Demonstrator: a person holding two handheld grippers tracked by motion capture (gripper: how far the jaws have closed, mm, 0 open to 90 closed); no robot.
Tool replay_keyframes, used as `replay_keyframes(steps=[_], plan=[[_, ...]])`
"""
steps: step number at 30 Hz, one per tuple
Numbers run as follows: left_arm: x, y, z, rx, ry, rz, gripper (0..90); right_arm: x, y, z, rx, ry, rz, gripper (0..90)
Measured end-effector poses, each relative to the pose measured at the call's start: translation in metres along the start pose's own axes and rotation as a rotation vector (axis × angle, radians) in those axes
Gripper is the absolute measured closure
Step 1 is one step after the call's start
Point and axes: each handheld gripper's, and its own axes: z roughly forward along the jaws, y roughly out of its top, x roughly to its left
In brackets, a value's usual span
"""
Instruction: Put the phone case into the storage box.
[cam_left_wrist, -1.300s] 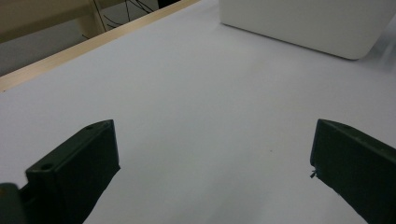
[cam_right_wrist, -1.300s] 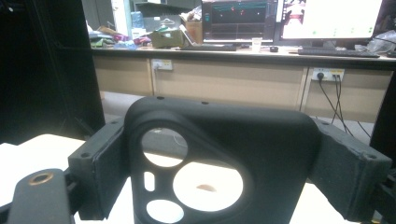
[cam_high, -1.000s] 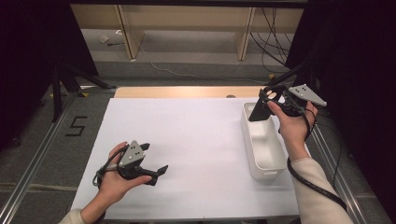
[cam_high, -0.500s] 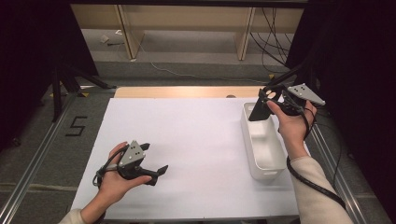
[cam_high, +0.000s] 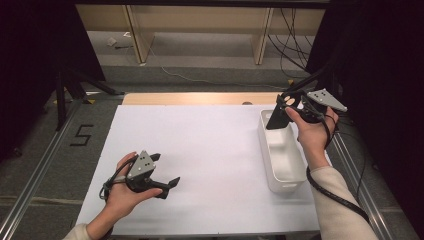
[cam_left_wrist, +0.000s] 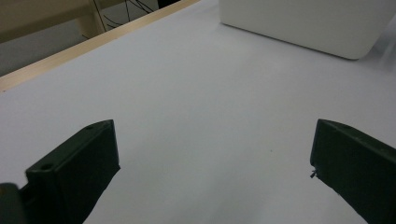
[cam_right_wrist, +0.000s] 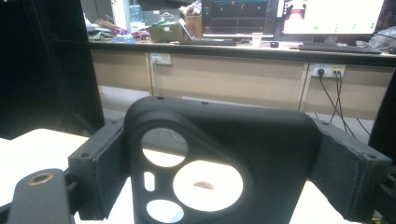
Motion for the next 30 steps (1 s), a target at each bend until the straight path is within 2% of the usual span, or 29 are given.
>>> replay_keyframes(steps=[30], plan=[[-0.0001, 0.0000, 0.0000, 0.001, 0.001, 0.001, 0.7, -0.0029, -0.0008, 0.0064, 0.006, -0.008, -0.002, 15.0]])
